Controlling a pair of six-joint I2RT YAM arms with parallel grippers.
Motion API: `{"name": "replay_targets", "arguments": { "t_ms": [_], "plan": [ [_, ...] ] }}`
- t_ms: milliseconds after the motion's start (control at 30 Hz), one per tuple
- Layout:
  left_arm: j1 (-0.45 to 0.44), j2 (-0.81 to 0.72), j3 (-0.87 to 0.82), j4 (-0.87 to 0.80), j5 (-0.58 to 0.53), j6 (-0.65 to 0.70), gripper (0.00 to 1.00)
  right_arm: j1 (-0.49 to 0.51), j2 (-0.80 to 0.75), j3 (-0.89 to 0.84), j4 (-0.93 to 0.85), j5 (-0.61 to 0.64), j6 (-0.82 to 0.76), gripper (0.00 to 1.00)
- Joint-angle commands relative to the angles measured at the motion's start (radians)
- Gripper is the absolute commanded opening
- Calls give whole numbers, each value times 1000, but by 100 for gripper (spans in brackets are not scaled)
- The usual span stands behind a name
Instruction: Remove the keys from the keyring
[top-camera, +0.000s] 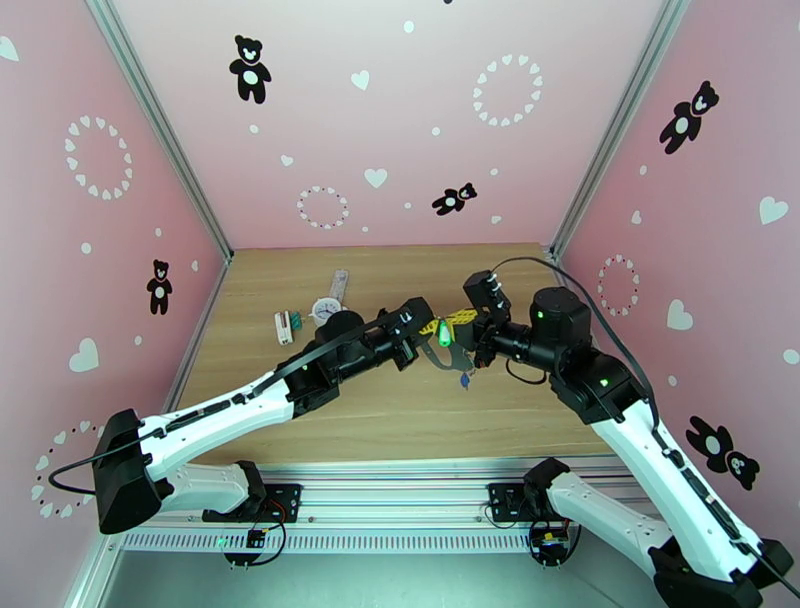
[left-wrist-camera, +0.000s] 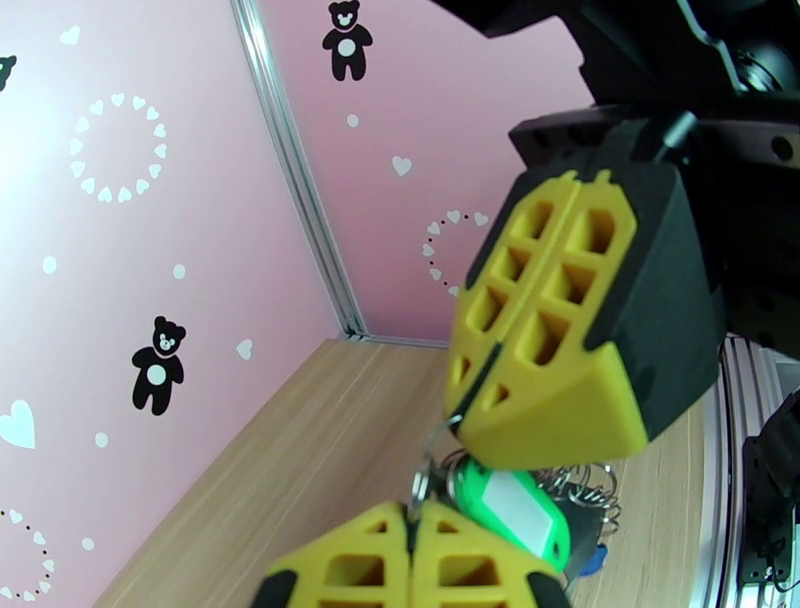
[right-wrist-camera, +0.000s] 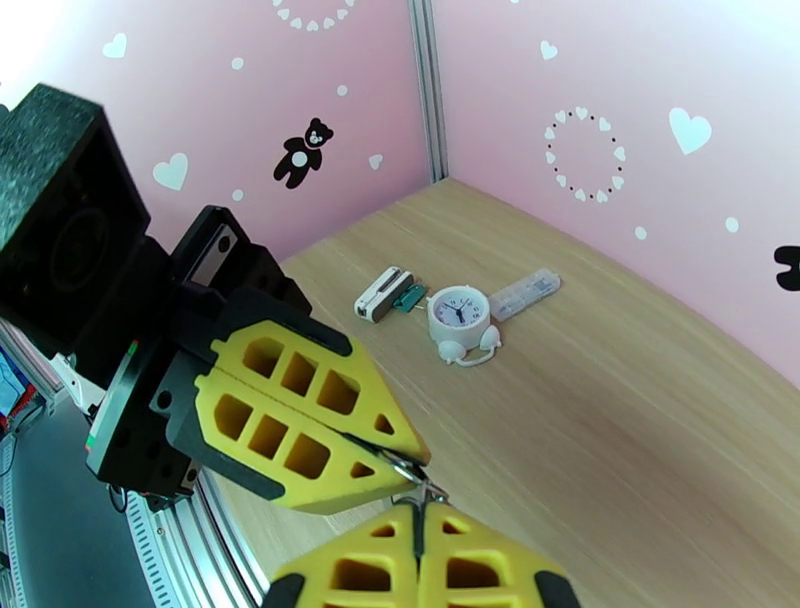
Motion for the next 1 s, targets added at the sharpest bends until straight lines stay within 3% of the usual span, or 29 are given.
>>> {"name": "replay_targets", "arguments": {
  "t_ms": [0, 733, 967],
  "plan": [
    [17, 3, 45, 28, -68, -27, 0, 18, -33, -25, -20, -50, -59, 0],
    [15, 22, 90, -3, -76, -29, 0, 115, 6, -42, -52, -14, -243, 0],
    [15, 28, 106, -25, -87, -55, 0, 133, 21, -38, -41, 57, -251, 0]
  ]
}}
